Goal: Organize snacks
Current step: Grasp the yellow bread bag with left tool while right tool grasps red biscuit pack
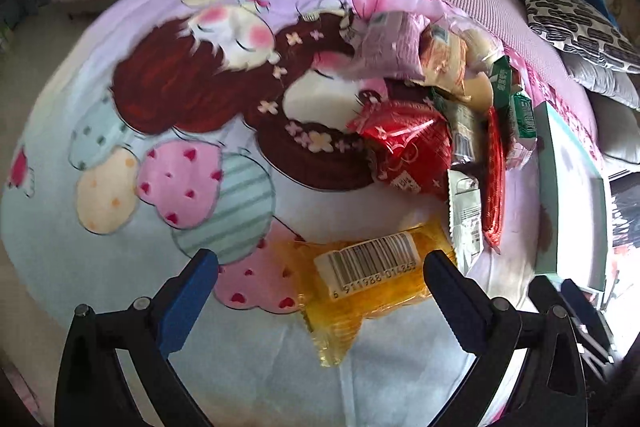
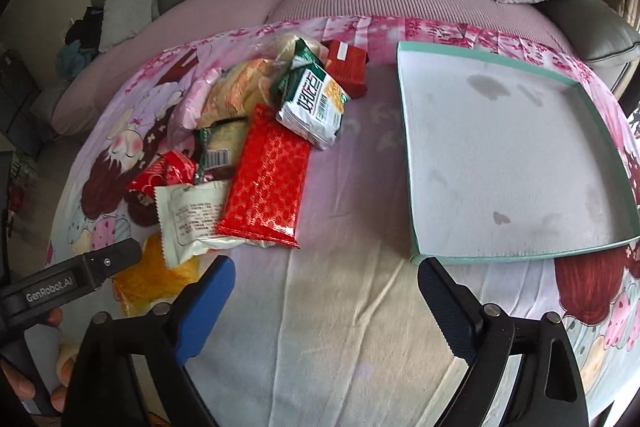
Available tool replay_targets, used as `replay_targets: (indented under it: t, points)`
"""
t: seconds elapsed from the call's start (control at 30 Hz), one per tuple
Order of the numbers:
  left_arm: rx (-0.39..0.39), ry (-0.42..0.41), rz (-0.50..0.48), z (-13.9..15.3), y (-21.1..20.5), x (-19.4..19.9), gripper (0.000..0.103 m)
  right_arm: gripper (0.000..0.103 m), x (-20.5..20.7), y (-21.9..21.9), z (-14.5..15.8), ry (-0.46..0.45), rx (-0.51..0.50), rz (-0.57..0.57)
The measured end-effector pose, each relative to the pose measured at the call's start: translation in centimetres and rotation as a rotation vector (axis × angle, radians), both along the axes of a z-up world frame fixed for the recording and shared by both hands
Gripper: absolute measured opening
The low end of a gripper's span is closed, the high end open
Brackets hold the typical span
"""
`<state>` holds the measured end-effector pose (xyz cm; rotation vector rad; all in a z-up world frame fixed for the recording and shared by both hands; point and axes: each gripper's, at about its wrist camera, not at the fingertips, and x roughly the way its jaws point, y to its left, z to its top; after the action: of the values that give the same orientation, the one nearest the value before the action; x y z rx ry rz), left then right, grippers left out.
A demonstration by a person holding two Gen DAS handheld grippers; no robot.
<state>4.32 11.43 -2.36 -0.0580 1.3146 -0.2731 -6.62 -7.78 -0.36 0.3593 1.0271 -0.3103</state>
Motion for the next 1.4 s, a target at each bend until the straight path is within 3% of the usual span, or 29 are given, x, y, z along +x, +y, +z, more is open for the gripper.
replay_targets:
  t: [0.13, 0.4, 0.6, 0.77, 1.1, 1.4]
  points:
    - [-0.032, 0.024, -0.028, -0.7, -1.2, 0.0, 0.096, 0.093, 0.2, 0.0, -0.5, 0.006, 0.0, 0.005]
    - [-0.155, 0.109, -0.066, -2.4, -2.7, -0.4, 0.07, 0.093, 0.4, -0.3, -0.8, 0.015, -0.025, -0.005]
    - [-0.191, 0.104, -0.062, -2.4, -2.7, -0.7, 0.063, 0.093, 0.9, -0.1, -1.2, 0.028, -0.035, -0.001]
    - [-0.218, 0.09, -0.055, -1.8, -0.9, -0.4, 0.059, 0.093, 1.2, 0.1, -1.0, 0.027, -0.044, 0.0]
    - [-0.272, 0.031, 0.02, 0.6, 3.4, 0.4, 0.058, 0.081, 3.2, 0.6, -0.7, 0.02, -0.032, 0.023]
    - [-0.296, 0.007, 0.009, 1.3, 3.6, 0.6, 0.058, 0.069, 7.2, 1.0, -1.9, 0.043, 0.025, 0.036]
